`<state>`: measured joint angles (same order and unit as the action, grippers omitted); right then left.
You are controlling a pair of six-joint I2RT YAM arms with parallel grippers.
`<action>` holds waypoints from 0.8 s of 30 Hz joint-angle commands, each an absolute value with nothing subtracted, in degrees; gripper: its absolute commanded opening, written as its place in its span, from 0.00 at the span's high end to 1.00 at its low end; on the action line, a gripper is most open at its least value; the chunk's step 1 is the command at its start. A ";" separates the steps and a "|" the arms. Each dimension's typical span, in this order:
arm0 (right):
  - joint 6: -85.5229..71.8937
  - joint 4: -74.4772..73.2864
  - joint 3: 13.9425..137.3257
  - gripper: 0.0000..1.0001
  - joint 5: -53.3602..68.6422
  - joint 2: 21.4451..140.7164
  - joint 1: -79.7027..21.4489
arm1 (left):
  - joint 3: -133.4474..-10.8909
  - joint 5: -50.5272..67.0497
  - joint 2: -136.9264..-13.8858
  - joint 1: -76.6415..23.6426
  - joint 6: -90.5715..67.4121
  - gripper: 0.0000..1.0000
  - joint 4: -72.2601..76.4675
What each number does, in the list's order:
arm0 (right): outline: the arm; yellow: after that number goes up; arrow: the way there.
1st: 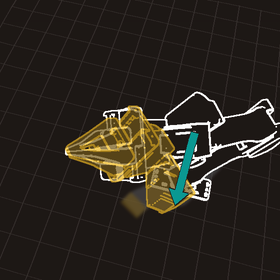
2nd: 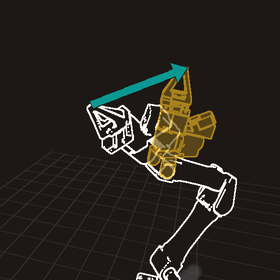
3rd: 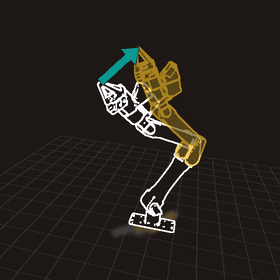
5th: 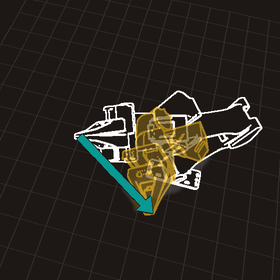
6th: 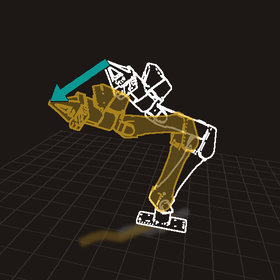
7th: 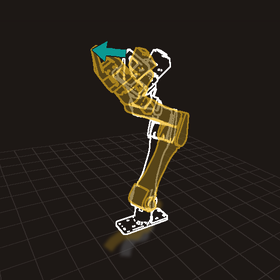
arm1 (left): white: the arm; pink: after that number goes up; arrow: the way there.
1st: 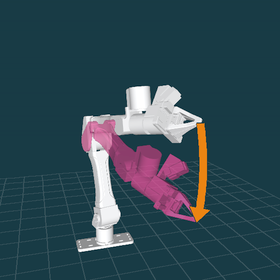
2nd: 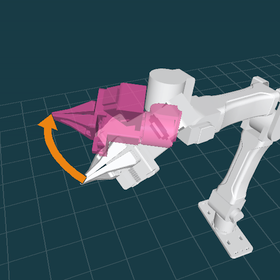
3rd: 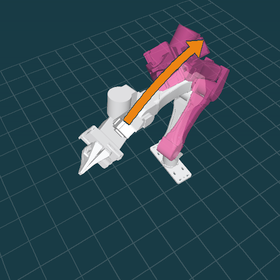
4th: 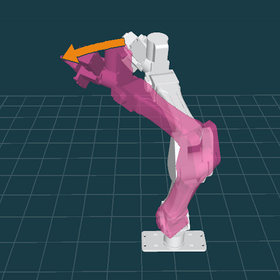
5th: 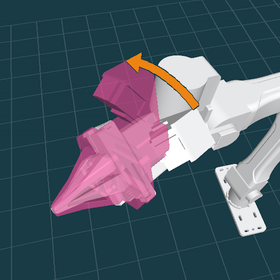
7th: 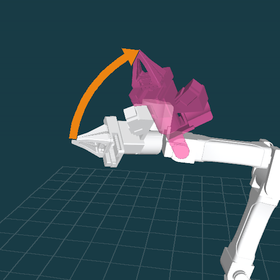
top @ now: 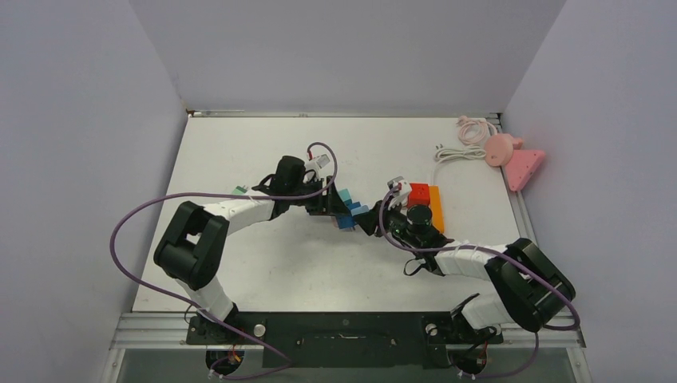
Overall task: Pull the plug off the socket
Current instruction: Remove the plug from the socket.
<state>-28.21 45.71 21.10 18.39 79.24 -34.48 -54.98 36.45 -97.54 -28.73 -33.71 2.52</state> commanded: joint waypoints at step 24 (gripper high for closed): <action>-19.21 39.90 24.76 0.95 0.92 74.40 -46.71 | -55.18 31.60 -97.12 -27.53 -30.09 0.92 -4.48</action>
